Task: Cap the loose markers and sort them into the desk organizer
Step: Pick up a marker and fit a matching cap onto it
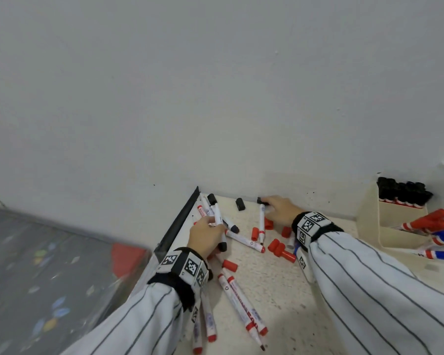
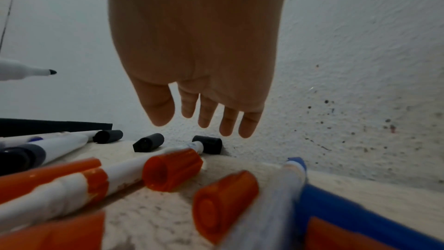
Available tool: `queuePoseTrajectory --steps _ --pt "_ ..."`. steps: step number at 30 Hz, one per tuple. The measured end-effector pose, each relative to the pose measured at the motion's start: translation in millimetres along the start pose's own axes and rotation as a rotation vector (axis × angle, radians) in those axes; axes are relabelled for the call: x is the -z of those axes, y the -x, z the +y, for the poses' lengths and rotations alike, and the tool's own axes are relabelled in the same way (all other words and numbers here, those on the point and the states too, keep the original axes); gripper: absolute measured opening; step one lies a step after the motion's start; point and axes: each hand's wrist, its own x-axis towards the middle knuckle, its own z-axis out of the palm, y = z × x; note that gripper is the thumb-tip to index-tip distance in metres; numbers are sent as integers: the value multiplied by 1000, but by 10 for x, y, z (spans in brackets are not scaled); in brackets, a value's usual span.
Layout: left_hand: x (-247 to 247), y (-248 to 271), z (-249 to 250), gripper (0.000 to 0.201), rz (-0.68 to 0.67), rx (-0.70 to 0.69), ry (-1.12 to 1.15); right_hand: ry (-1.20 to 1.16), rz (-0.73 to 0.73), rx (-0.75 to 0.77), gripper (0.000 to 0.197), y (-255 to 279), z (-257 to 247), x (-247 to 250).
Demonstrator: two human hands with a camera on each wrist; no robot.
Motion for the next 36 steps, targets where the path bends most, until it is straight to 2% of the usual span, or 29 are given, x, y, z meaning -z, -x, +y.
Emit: queuePoseTrajectory --steps 3,5,10,15,20,26,30,36 --pt "11 -71 15 22 -26 2 31 27 -36 -51 53 -215 -20 -63" --pt "8 -125 11 27 -34 2 26 97 -30 -101 57 -252 -34 -74" --pt "8 -156 44 36 -58 -8 10 88 10 -153 46 -366 -24 -112" --pt "-14 -164 0 33 -63 -45 -41 136 -5 -250 40 -334 -81 -95" --pt "-36 -102 0 35 -66 -45 -18 109 43 -253 28 -238 -51 -59" --pt "-93 42 48 33 -105 -59 20 -178 341 -166 21 5 85 176" --pt "-224 168 102 35 -148 -94 12 -376 416 -88 35 243 55 372" --pt "-415 400 165 33 -185 -189 -71 -686 436 0 23 672 -48 511"
